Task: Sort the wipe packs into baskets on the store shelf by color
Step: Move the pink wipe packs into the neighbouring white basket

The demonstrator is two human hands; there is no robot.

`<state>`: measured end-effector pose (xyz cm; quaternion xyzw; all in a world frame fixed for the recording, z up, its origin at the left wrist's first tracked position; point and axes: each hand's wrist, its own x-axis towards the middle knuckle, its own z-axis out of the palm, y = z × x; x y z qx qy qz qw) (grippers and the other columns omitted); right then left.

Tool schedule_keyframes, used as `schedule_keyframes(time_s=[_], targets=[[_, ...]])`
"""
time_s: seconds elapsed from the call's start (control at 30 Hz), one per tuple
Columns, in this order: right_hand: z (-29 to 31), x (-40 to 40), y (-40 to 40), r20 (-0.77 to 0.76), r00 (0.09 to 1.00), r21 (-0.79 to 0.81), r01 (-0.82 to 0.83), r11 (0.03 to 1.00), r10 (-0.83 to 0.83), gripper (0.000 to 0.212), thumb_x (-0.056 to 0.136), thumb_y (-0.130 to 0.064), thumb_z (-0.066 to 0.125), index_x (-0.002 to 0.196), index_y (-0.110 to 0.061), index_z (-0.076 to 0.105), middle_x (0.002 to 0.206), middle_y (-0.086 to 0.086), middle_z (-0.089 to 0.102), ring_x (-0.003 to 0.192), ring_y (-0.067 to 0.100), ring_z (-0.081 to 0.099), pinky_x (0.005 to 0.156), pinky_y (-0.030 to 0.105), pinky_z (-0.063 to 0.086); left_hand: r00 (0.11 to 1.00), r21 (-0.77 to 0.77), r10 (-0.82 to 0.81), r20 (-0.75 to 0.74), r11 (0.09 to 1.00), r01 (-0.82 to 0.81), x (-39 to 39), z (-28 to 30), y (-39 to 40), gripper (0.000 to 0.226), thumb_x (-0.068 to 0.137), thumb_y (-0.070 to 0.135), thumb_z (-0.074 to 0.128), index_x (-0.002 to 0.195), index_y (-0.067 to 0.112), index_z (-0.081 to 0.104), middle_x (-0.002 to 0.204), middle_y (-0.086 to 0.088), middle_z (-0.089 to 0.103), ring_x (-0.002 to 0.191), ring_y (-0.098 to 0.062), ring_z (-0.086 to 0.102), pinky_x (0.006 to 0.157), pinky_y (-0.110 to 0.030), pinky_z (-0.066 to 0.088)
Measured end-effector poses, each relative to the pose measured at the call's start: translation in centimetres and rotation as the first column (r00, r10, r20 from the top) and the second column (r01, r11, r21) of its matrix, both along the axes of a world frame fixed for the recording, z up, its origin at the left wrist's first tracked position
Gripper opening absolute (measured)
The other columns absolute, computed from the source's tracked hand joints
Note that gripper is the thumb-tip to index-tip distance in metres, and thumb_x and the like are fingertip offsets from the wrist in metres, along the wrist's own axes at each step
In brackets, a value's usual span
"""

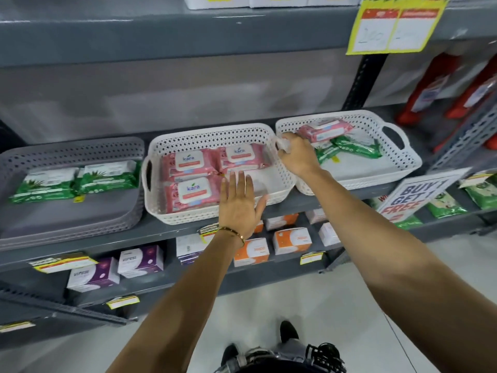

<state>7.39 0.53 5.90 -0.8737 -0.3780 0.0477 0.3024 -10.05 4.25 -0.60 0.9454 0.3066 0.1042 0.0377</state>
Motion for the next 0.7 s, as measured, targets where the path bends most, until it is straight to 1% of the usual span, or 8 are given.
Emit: schedule_keyframes(time_s=[0.07, 0.13, 0.2, 0.33, 0.47, 0.53, 0.6, 0.7], targets=[[-0.1, 2.6, -1.4, 0.011, 1.000, -0.014, 0.030, 0.999, -0.030, 0.024, 0.085, -0.012, 0.055, 0.108, -0.013, 0.057, 0.120, 0.019, 0.063, 0.114, 0.037, 0.055, 0.094, 0.041, 0.049, 1.000, -0.005, -0.002, 0.004, 1.000, 0.002, 2.1, 0.1, -0.6, 0.069, 0.094, 0.053, 0.021, 0.143, 0.003, 0.021, 0.153, -0.018, 0.022, 0.143, -0.034, 0.011, 0.117, -0.046, 0.001], [-0.2, 5.4, -2.7, 0.026, 0.999, -0.030, 0.034, 0.999, -0.033, 0.032, 0.085, -0.011, 0.055, 0.118, -0.011, 0.057, 0.123, 0.019, 0.062, 0.115, 0.037, 0.055, 0.096, 0.042, 0.048, 1.000, -0.022, 0.013, 0.017, 1.000, -0.012, 4.5, 0.2, -1.4, 0.069, 0.095, 0.053, 0.021, 0.143, 0.004, 0.021, 0.153, -0.018, 0.024, 0.143, -0.033, 0.013, 0.117, -0.045, 0.003], [-0.4, 7.8, -3.8, 0.058, 0.998, -0.081, 0.042, 0.996, -0.037, 0.042, 0.087, -0.011, 0.055, 0.128, -0.009, 0.052, 0.128, 0.021, 0.059, 0.116, 0.039, 0.054, 0.097, 0.044, 0.048, 0.999, -0.040, 0.028, 0.027, 0.999, -0.027, 6.5, 0.3, -2.2, 0.069, 0.094, 0.053, 0.020, 0.144, 0.004, 0.020, 0.153, -0.018, 0.025, 0.143, -0.032, 0.015, 0.117, -0.045, 0.006], [-1.7, 13.0, -4.8, 0.139, 0.990, -0.194, 0.026, 0.981, 0.001, 0.046, 0.087, -0.009, 0.057, 0.131, -0.006, 0.048, 0.129, 0.021, 0.056, 0.118, 0.037, 0.052, 0.100, 0.045, 0.046, 0.996, -0.040, 0.085, 0.041, 0.996, -0.084, 10.8, 0.4, -4.2, 0.070, 0.094, 0.054, 0.017, 0.144, 0.004, 0.019, 0.153, -0.017, 0.025, 0.142, -0.033, 0.017, 0.116, -0.046, 0.010], [-3.0, 16.5, -4.7, 0.222, 0.974, -0.268, 0.007, 0.963, 0.055, 0.060, 0.087, -0.016, 0.061, 0.141, -0.013, 0.036, 0.150, 0.017, 0.033, 0.137, 0.035, 0.030, 0.112, 0.046, 0.032, 0.991, -0.032, 0.126, 0.036, 0.992, -0.125, 13.2, 0.2, -5.3, 0.070, 0.094, 0.054, 0.012, 0.144, 0.006, 0.018, 0.154, -0.016, 0.021, 0.143, -0.031, 0.016, 0.116, -0.046, 0.010], [-3.3, 17.9, -4.5, 0.246, 0.966, -0.281, -0.014, 0.960, 0.086, 0.066, 0.087, -0.020, 0.062, 0.145, -0.016, 0.031, 0.155, 0.016, 0.024, 0.143, 0.036, 0.019, 0.117, 0.046, 0.022, 0.988, -0.012, 0.153, 0.036, 0.988, -0.152, 13.6, 0.0, -5.5, 0.069, 0.094, 0.053, 0.011, 0.144, 0.006, 0.020, 0.154, -0.016, 0.023, 0.142, -0.031, 0.018, 0.116, -0.046, 0.012], [-3.3, 18.9, -4.0, 0.264, 0.956, -0.315, -0.043, 0.948, 0.131, 0.069, 0.088, -0.021, 0.061, 0.147, -0.020, 0.026, 0.157, 0.017, 0.016, 0.145, 0.037, 0.012, 0.118, 0.049, 0.013, 0.985, 0.011, 0.166, 0.039, 0.986, -0.166, 13.6, -0.2, -5.6, 0.066, 0.095, 0.050, 0.013, 0.143, 0.006, 0.023, 0.153, -0.016, 0.026, 0.141, -0.031, 0.021, 0.116, -0.045, 0.015], [-3.1, 19.9, -2.7, 0.220, 0.958, -0.375, -0.089, 0.923, 0.182, 0.072, 0.088, -0.022, 0.062, 0.148, -0.027, 0.022, 0.160, 0.015, 0.009, 0.146, 0.038, 0.004, 0.117, 0.058, 0.008, 0.984, 0.013, 0.175, 0.035, 0.984, -0.176, 13.8, -0.3, -5.6, 0.063, 0.096, 0.047, 0.017, 0.143, 0.006, 0.024, 0.152, -0.016, 0.027, 0.141, -0.032, 0.022, 0.116, -0.046, 0.016]])
